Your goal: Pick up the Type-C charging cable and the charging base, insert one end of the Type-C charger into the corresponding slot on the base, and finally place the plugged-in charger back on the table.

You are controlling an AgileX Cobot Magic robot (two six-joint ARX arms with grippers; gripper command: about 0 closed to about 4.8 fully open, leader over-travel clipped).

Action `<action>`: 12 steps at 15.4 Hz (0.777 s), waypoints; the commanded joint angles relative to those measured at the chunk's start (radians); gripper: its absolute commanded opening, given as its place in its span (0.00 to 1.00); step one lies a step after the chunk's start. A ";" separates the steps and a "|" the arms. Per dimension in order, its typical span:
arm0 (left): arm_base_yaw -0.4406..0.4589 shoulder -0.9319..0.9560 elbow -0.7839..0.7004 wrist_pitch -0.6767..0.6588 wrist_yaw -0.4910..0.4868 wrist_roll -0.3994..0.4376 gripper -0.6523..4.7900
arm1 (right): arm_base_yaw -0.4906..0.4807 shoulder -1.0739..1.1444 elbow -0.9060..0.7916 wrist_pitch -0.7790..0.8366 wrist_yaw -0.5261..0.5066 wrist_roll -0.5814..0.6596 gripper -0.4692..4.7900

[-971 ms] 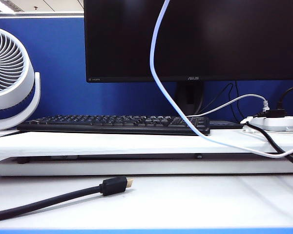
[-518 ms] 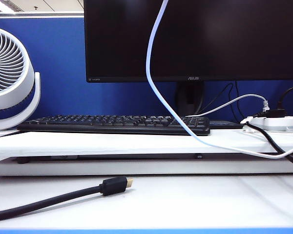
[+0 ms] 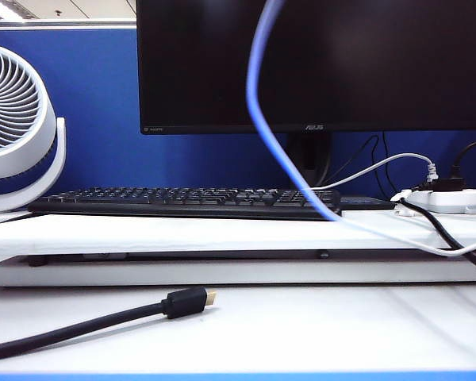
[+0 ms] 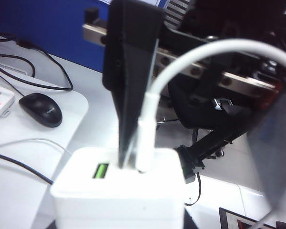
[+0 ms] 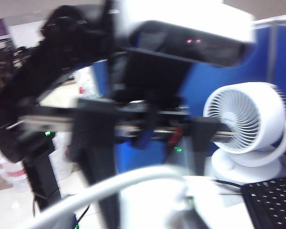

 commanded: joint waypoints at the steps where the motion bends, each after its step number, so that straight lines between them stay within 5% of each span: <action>1: -0.001 -0.015 0.021 0.158 0.023 0.014 0.11 | -0.021 -0.002 0.020 -0.097 -0.032 0.025 0.67; 12: -0.001 -0.016 0.021 0.157 -0.035 0.068 0.11 | -0.129 -0.104 0.023 -0.013 0.179 0.017 0.67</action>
